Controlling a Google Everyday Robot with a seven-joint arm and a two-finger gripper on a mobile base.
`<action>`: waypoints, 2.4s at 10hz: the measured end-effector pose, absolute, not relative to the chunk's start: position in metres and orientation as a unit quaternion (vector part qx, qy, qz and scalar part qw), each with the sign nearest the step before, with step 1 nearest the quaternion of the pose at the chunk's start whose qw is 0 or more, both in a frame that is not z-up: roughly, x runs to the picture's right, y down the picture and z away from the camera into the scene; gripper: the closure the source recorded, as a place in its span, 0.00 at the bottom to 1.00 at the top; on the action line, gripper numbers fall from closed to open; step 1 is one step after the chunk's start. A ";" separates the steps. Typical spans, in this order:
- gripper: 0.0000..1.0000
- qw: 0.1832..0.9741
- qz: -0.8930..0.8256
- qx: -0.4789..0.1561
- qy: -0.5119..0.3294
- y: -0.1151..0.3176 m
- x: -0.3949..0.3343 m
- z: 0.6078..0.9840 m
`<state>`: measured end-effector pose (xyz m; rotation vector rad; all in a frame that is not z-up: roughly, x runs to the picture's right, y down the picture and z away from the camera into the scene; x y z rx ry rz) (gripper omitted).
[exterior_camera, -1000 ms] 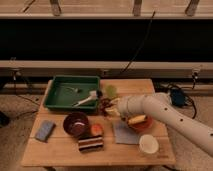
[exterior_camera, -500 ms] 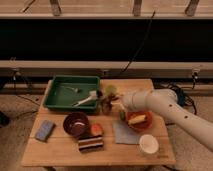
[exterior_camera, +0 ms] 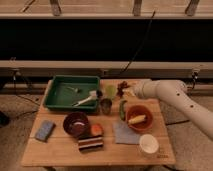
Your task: Place grapes in plastic cup
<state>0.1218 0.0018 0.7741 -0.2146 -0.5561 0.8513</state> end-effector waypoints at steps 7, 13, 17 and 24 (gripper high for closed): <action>0.97 0.868 0.393 -0.123 -0.278 -0.019 0.080 0.819; 0.43 0.876 0.371 -0.137 -0.276 -0.024 0.069 0.841; 0.38 0.874 0.385 -0.133 -0.265 -0.028 0.082 0.857; 0.38 0.870 0.389 -0.133 -0.270 -0.028 0.082 0.864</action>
